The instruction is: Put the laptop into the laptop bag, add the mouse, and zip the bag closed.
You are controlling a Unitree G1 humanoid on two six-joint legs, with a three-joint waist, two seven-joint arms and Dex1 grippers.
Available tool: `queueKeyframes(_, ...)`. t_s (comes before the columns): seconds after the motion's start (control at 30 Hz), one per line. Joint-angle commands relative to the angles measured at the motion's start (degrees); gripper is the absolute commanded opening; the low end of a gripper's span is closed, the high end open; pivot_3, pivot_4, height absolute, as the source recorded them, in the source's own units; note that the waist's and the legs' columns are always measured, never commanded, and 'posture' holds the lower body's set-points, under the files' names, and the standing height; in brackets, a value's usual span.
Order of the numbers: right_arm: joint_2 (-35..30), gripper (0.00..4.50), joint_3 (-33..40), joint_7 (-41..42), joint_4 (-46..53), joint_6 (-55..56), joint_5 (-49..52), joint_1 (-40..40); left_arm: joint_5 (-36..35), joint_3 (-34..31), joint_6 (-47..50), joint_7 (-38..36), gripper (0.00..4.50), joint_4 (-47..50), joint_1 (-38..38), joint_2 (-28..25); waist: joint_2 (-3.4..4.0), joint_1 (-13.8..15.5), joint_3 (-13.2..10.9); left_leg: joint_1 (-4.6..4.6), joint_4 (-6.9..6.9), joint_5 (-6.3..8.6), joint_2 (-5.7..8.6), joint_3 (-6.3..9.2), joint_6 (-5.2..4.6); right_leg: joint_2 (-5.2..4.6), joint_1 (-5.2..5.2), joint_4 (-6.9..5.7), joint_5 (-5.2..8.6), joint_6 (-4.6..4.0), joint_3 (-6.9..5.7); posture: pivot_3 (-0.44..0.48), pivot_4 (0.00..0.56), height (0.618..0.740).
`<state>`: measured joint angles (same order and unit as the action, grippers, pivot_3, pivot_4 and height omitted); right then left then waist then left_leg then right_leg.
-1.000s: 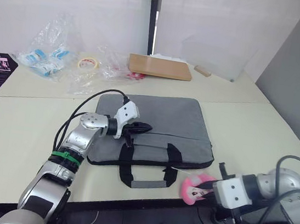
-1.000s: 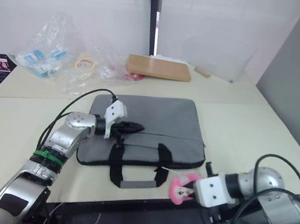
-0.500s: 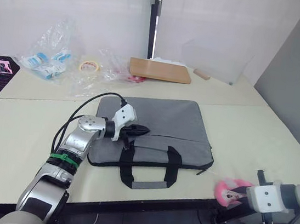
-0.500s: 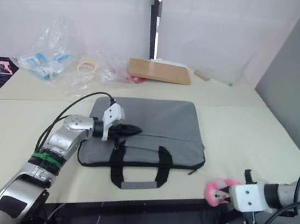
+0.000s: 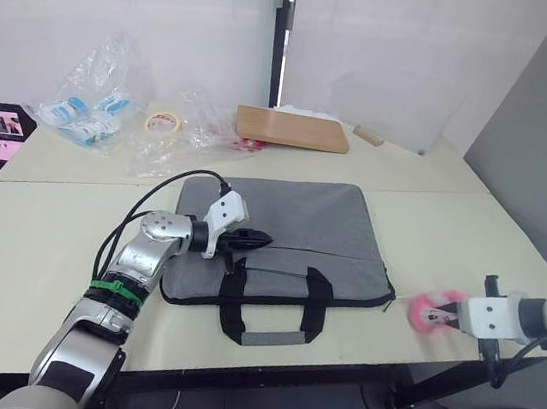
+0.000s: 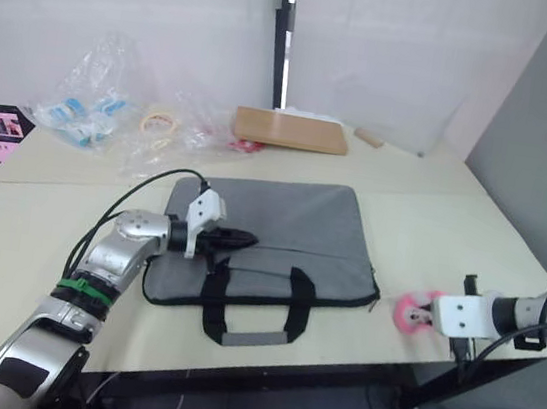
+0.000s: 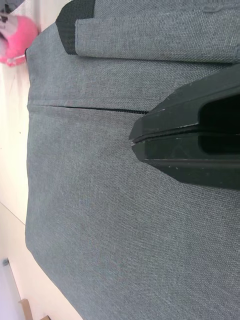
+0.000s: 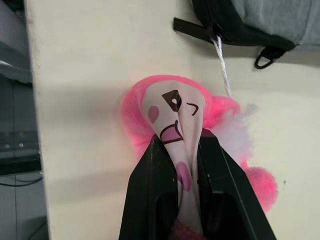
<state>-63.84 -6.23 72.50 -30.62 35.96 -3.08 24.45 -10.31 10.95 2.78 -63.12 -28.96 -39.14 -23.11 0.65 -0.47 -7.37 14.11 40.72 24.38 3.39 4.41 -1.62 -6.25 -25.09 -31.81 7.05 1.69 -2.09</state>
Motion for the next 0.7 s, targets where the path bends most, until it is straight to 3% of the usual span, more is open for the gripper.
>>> queueKeyframes(0.03,0.0,0.00,-0.1,-0.8,-4.5,1.8,-1.7,4.3,3.6,4.3,3.2,-2.8,0.00,-3.0,4.9,-0.7,0.01,-0.1,0.0,0.00,0.00,0.00,-0.02,0.00,0.00,0.00,0.00,0.00,0.00,0.00,0.00,0.000,0.150,0.740)
queueKeyframes(0.17,1.5,0.00,-1.6,1.4,-5.5,1.4,-0.2,6.9,3.5,4.3,3.6,-2.9,0.00,-2.3,5.3,-0.8,0.02,-0.1,0.0,0.02,0.00,0.00,-0.08,0.01,0.00,-0.04,-0.01,0.00,0.00,0.00,0.00,0.000,0.150,0.740)
queueKeyframes(0.27,3.3,0.00,-0.6,5.4,-0.4,-2.6,6.6,5.3,3.4,4.2,3.8,-2.9,0.00,-2.0,5.3,-0.9,0.02,-0.2,0.0,0.03,0.00,0.00,-0.10,0.03,0.01,-0.04,-0.02,0.00,0.00,0.01,-0.02,0.000,0.150,0.740)
queueKeyframes(0.33,3.6,0.94,0.1,6.8,2.3,-4.4,9.4,4.3,3.3,4.1,4.0,-2.9,0.00,-1.8,5.3,-0.9,0.03,-0.2,0.0,0.02,0.00,0.00,-0.14,0.05,0.01,-0.03,-0.03,0.00,-0.01,0.01,-0.03,0.000,0.150,0.740)
queueKeyframes(0.57,1.5,3.29,5.4,10.1,7.4,-10.5,17.9,0.3,3.3,3.9,4.3,-2.8,0.00,-1.5,5.3,-1.0,0.04,-0.2,0.0,0.04,-0.01,0.01,-0.14,0.08,0.03,-0.04,-0.06,-0.02,-0.01,0.02,-0.05,0.000,0.150,0.740)
queueKeyframes(0.7,0.2,4.41,12.3,6.0,15.6,-33.2,27.8,-2.0,3.2,4.0,4.2,-2.8,0.00,-1.7,5.2,-0.6,0.08,0.0,0.0,0.06,0.00,0.02,-0.17,0.08,0.03,-0.06,-0.06,-0.01,-0.01,0.02,-0.06,0.000,0.150,0.740)
